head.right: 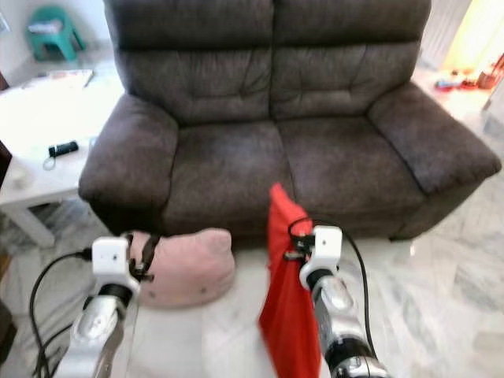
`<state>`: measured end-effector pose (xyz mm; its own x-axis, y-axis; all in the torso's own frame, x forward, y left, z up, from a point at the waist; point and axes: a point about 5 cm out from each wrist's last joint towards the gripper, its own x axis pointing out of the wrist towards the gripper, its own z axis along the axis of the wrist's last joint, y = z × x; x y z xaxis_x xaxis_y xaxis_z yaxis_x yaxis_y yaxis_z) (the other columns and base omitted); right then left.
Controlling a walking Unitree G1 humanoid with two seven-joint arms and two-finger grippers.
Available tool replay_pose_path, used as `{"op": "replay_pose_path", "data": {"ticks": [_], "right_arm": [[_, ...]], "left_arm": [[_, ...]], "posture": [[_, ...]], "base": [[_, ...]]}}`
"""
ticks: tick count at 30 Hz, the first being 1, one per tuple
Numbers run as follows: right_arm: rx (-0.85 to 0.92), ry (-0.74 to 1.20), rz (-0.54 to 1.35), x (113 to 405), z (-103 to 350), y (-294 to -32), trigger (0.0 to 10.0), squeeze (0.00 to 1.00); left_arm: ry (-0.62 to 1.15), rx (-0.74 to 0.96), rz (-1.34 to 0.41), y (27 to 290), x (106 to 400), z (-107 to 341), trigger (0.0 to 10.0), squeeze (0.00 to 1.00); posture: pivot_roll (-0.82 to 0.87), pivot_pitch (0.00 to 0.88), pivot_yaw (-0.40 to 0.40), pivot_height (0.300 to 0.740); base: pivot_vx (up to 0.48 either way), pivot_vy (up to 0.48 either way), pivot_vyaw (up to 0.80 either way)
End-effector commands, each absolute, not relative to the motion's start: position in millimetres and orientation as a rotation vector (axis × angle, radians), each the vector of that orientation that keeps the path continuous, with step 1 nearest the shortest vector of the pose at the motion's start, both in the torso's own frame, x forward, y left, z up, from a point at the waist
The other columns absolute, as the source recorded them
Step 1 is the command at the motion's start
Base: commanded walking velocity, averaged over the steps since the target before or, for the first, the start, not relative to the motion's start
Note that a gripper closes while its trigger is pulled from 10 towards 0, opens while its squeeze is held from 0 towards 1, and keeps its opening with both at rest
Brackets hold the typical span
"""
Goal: Move the pillow to the sofa from floor
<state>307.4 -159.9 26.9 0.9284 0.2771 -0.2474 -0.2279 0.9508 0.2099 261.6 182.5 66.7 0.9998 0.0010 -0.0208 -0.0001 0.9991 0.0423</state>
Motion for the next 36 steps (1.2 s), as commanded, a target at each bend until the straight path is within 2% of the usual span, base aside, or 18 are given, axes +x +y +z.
{"op": "replay_pose_path", "data": {"ticks": [1,4,9,19,22,25,26,27,31,36], "right_arm": [[0.116,0.112,0.382,329.4,67.2,-155.7,10.0,0.00],[0.105,0.111,0.439,329.1,69.4,-156.2,10.0,0.00],[0.019,0.136,0.681,321.6,72.3,-153.0,10.0,0.00],[-0.081,0.233,0.984,303.1,67.9,-145.3,10.0,0.00],[-0.108,0.262,1.021,299.4,65.7,-147.3,10.0,0.00],[-0.124,0.306,1.081,294.3,63.4,-151.9,10.0,0.00],[-0.124,0.306,1.081,294.3,63.4,-151.9,10.0,0.00],[-0.121,0.315,1.112,291.6,64.5,-153.5,10.0,0.00],[-0.110,0.318,1.159,287.8,68.1,-154.7,10.0,0.00],[-0.087,0.316,1.272,280.4,74.2,-154.2,10.0,0.00]], "left_arm": [[0.029,0.023,-0.006,187.3,259.7,67.7,10.0,0.00],[0.036,0.015,-0.027,188.8,259.7,68.7,10.0,0.00],[0.071,0.023,-0.134,194.8,257.6,71.2,10.0,0.00],[0.105,0.039,-0.266,198.9,254.8,80.3,10.0,0.00],[0.114,0.021,-0.331,197.0,252.2,85.8,10.0,0.00],[0.170,0.008,-0.514,189.5,239.4,90.4,10.0,0.00],[0.170,0.008,-0.514,189.5,239.4,90.4,10.0,0.00],[0.218,0.014,-0.614,186.6,228.3,89.5,10.0,0.00],[0.302,0.040,-0.726,186.3,211.3,84.8,10.0,0.00],[0.469,0.005,-0.934,191.1,173.2,82.6,10.0,0.00]], "posture": [[0.08,0.003,0.015,0.740],[0.08,0.004,0.015,0.740],[0.08,0.005,0.016,0.740],[0.09,0.009,0.014,0.740],[0.09,0.012,0.013,0.740],[0.10,0.014,0.013,0.740],[0.10,0.014,0.013,0.740],[0.10,0.014,0.013,0.740],[0.10,0.015,0.014,0.740],[0.11,0.013,0.013,0.740]], "base": [[0.000,0.000,0.00],[0.000,0.000,0.00],[0.000,0.000,0.00],[0.000,0.000,0.00],[0.000,0.000,0.00],[0.000,0.000,0.00],[0.000,0.000,0.00],[0.000,0.000,0.00],[0.000,0.000,0.00],[0.000,0.000,0.00]]}}
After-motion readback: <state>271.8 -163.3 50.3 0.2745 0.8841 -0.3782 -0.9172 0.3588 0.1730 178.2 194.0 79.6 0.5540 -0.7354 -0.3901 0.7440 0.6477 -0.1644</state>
